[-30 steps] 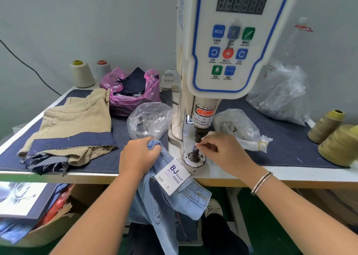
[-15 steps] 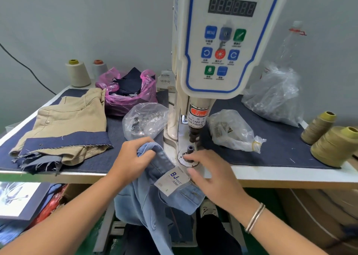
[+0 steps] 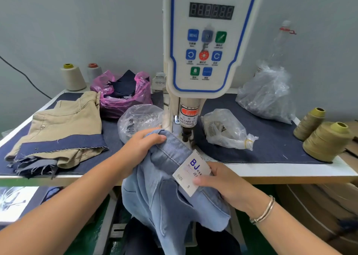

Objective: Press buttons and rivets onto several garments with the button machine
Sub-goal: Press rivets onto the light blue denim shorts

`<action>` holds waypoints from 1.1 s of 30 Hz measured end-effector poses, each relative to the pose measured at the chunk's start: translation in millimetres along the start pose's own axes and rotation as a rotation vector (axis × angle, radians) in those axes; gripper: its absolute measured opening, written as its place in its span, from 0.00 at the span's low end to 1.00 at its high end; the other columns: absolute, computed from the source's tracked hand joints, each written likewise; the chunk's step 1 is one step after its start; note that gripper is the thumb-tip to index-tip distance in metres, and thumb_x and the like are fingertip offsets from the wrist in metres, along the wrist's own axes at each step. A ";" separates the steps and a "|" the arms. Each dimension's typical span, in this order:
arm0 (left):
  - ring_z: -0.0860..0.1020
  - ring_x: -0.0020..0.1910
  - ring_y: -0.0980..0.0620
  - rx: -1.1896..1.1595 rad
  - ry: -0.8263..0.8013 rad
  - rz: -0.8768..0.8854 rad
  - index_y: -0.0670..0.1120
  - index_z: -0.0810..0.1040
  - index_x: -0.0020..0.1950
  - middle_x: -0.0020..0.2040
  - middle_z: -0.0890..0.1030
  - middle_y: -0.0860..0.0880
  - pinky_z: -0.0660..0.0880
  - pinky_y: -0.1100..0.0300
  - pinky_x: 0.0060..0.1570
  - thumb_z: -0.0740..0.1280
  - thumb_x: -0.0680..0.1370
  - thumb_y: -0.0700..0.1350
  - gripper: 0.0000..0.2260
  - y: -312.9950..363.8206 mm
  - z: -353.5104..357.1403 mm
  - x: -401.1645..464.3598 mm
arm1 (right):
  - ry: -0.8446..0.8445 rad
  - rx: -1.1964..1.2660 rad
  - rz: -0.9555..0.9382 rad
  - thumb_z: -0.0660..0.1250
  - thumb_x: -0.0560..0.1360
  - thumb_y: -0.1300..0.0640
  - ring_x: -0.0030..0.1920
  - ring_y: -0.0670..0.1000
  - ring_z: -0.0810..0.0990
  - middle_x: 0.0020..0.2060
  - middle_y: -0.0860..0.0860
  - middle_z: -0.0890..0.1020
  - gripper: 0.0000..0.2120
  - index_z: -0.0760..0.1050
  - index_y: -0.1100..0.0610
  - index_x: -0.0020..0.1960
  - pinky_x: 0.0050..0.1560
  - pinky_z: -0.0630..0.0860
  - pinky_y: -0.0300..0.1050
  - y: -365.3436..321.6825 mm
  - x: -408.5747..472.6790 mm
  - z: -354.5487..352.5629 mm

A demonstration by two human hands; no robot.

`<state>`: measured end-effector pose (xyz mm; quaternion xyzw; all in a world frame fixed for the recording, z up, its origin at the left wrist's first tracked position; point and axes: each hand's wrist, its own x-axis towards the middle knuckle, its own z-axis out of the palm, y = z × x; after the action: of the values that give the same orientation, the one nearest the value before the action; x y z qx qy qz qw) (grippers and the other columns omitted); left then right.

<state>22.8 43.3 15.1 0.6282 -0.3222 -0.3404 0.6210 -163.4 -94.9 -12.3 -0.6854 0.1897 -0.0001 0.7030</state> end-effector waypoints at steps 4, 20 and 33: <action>0.79 0.40 0.57 0.259 -0.060 -0.107 0.49 0.82 0.42 0.39 0.83 0.53 0.74 0.63 0.43 0.67 0.70 0.55 0.10 -11.0 -5.2 7.3 | 0.153 0.234 0.059 0.63 0.75 0.69 0.41 0.53 0.84 0.44 0.59 0.85 0.10 0.82 0.59 0.45 0.40 0.79 0.42 1.0 7.9 -15.4; 0.80 0.59 0.55 0.062 -0.303 -0.266 0.48 0.76 0.64 0.59 0.82 0.52 0.77 0.67 0.51 0.63 0.80 0.41 0.13 -12.3 -25.5 22.1 | 0.224 0.478 0.055 0.59 0.80 0.61 0.50 0.53 0.83 0.51 0.58 0.83 0.11 0.75 0.63 0.60 0.56 0.78 0.44 -36.2 65.5 -31.9; 0.84 0.46 0.49 -0.156 -0.062 -0.322 0.46 0.79 0.57 0.51 0.85 0.44 0.80 0.62 0.39 0.62 0.81 0.45 0.09 -34.4 -11.5 33.4 | 0.262 0.262 0.050 0.71 0.64 0.39 0.47 0.43 0.83 0.54 0.46 0.83 0.19 0.81 0.44 0.53 0.44 0.79 0.37 -20.6 46.0 -52.6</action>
<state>50.4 22.8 -20.2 0.6107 -0.2091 -0.4787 0.5951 -129.4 -158.7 -4.1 -0.5773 0.2950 -0.0964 0.7553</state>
